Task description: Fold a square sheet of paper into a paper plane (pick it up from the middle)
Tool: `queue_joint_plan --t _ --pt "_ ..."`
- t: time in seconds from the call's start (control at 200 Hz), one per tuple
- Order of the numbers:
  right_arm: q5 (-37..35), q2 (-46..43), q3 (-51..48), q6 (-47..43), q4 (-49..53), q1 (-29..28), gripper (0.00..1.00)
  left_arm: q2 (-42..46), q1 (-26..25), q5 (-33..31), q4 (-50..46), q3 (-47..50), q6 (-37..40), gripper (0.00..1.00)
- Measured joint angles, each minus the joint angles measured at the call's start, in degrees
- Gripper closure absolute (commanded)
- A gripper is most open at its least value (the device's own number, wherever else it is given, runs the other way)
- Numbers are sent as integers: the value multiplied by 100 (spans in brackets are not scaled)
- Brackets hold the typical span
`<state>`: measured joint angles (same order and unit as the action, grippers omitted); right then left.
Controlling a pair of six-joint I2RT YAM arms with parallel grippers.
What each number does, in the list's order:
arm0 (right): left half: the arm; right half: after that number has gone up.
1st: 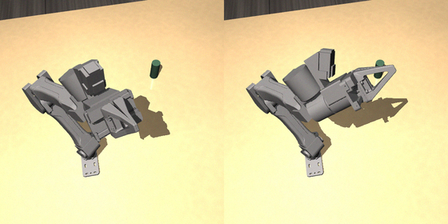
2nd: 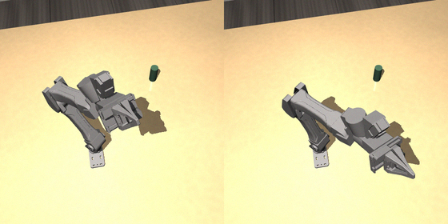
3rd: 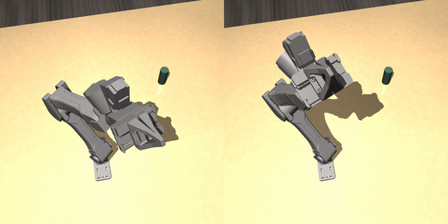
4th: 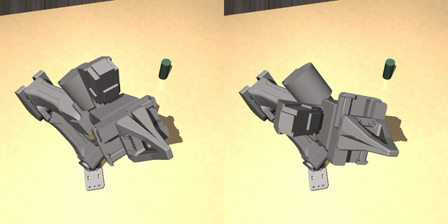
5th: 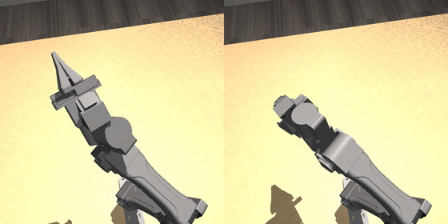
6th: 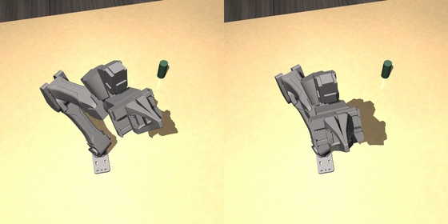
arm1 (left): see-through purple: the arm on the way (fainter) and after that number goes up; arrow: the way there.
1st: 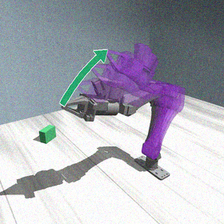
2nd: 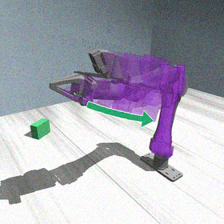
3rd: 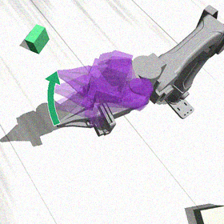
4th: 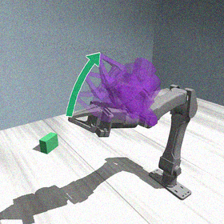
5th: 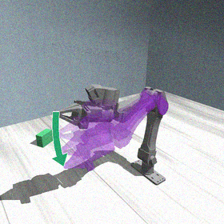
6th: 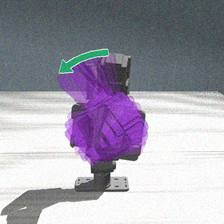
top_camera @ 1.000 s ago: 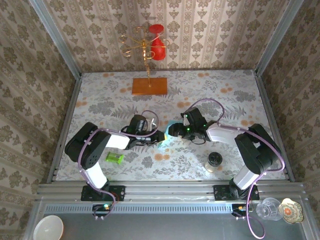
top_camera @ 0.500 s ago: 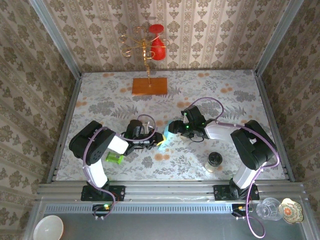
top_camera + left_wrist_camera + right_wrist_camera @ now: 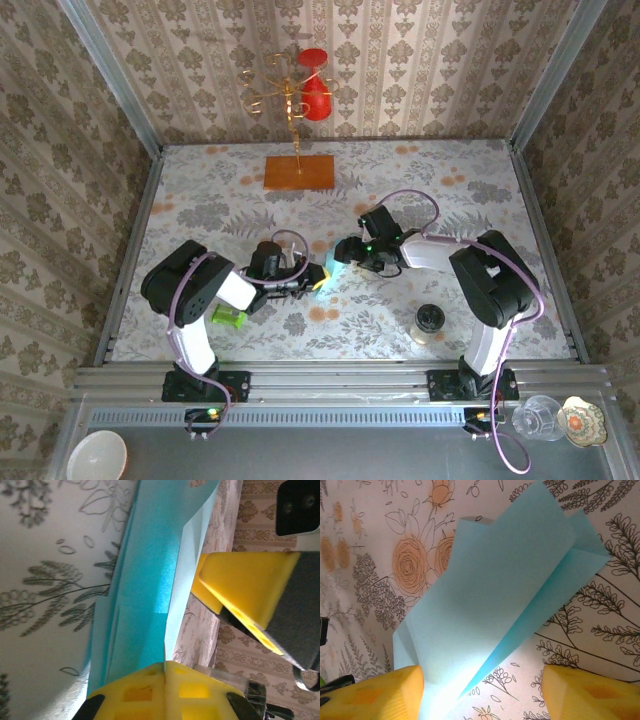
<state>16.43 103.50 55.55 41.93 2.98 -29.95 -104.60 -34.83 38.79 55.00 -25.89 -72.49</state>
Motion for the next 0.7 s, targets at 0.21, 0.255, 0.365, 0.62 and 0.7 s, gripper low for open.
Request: queue_joint_plan --t 0.21,0.255,0.365,0.62,0.7 --pt "-280 186 409 0 592 -111 35 -81 2 -26 81 26 -2 98" --pt "-365 232 505 2 721 -149 35 -81 2 -39 76 33 -2 97" --pt "-560 326 706 4 999 -223 35 -81 0 -61 74 39 0 90" --pt "-901 487 1029 4 1436 -361 35 28 2 -107 7 68 28 71" --pt "-944 501 1064 7 1495 -374 35 184 2 -179 -216 79 72 69"
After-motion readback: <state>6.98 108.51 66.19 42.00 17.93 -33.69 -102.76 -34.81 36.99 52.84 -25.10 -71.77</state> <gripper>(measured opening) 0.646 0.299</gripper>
